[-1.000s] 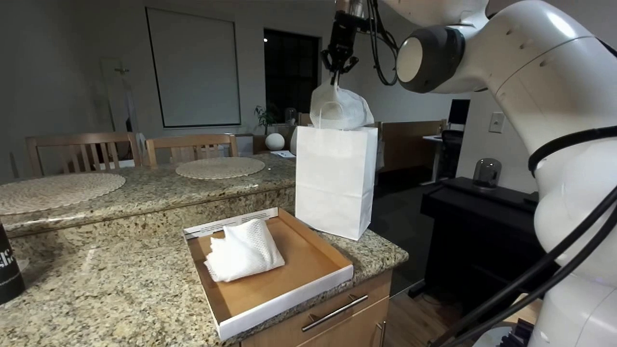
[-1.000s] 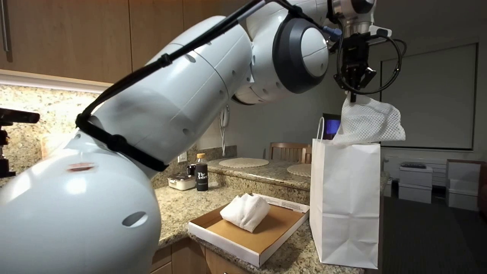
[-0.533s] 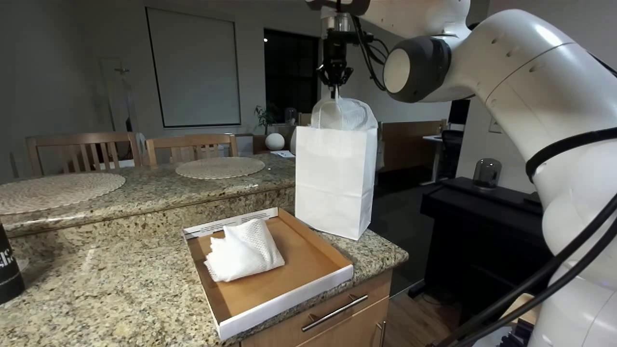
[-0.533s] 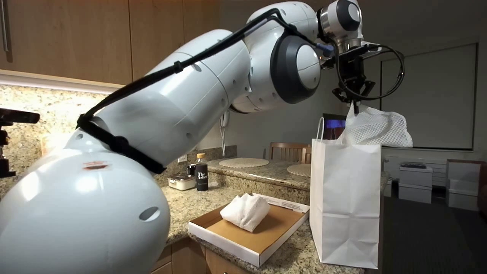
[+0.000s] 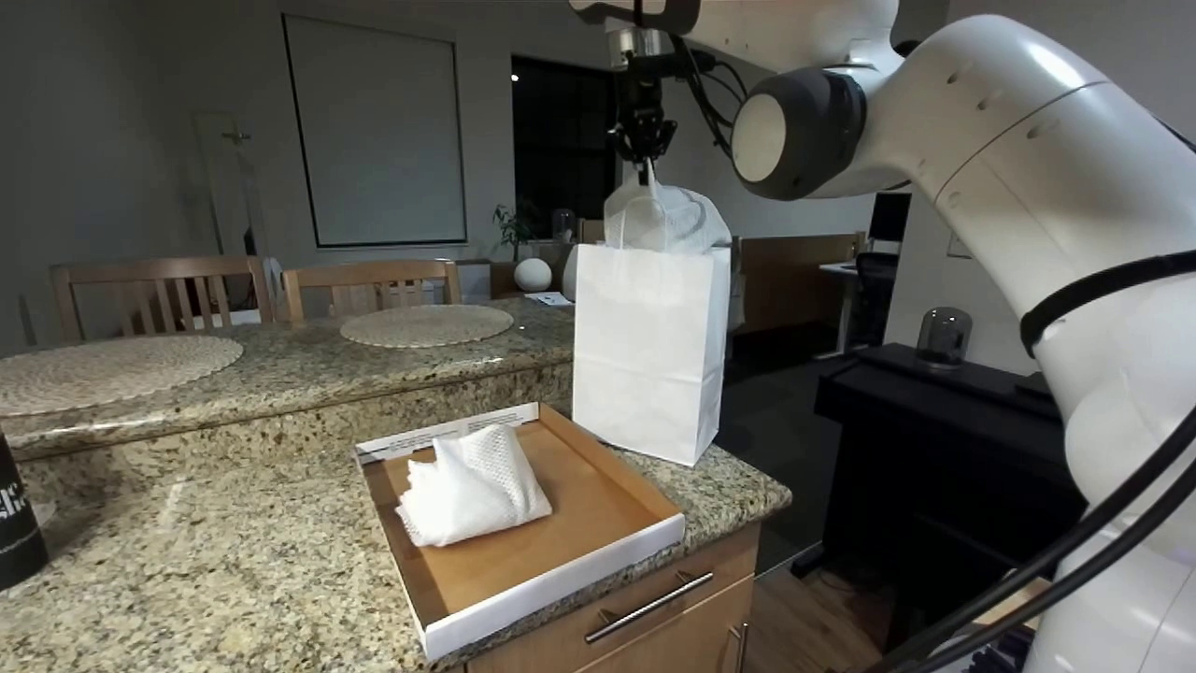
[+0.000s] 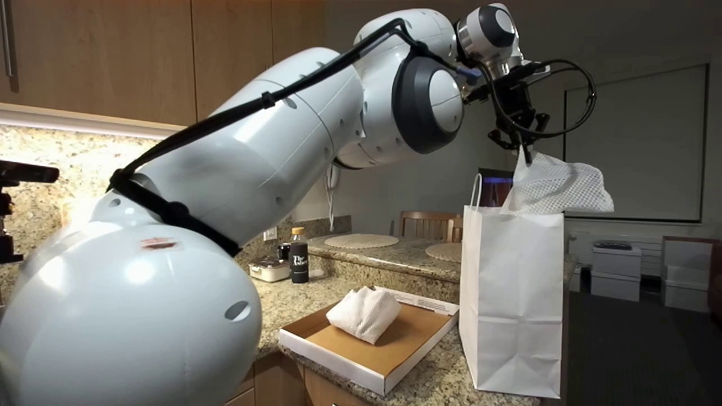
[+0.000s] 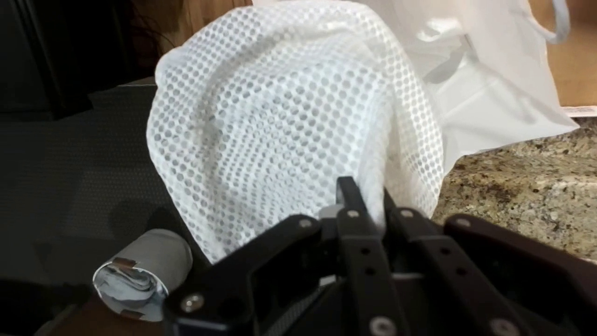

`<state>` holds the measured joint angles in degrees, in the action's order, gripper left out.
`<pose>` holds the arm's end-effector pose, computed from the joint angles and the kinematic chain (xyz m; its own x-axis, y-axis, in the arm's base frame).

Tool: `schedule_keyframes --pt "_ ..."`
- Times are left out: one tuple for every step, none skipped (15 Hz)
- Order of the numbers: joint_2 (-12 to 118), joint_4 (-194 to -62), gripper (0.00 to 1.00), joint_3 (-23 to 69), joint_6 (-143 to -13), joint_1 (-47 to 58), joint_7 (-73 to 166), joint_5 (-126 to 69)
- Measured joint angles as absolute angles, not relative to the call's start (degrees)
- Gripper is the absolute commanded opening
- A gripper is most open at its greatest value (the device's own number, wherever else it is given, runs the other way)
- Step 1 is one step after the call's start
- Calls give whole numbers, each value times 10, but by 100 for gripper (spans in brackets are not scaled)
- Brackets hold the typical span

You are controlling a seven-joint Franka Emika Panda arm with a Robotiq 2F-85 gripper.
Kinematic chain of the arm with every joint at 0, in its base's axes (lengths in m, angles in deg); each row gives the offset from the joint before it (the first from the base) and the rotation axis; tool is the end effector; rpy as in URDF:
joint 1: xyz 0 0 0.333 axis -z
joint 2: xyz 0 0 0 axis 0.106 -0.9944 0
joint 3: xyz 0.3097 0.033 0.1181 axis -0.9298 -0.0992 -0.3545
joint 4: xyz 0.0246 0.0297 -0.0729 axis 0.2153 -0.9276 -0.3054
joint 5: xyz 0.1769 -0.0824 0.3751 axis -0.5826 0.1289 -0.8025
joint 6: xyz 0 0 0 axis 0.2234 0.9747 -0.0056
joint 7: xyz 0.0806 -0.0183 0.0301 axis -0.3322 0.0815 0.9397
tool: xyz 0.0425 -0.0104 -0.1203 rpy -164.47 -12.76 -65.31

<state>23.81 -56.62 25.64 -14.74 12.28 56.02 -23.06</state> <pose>0.7268 -0.1358 0.6338 0.9879 -0.1357 0.0751 -0.1491 -0.9641 0.2197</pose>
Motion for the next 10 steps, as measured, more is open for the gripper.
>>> schedule_keyframes --pt "238 -566 48 260 -147 115 562 -222" --pt "238 -566 54 264 -147 108 563 -214" --pt "239 -566 60 267 -144 100 564 -206" --pt "239 -566 67 270 -142 92 564 -198" --pt "240 -566 74 274 -140 84 564 -190" --pt "241 -566 80 277 -140 76 564 -184" --pt "242 -566 86 280 -140 69 564 -177" --pt "244 -566 93 282 -140 61 564 -172" --pt "246 -566 97 283 -140 56 564 -172" --pt "250 -565 100 282 -140 52 563 -172"
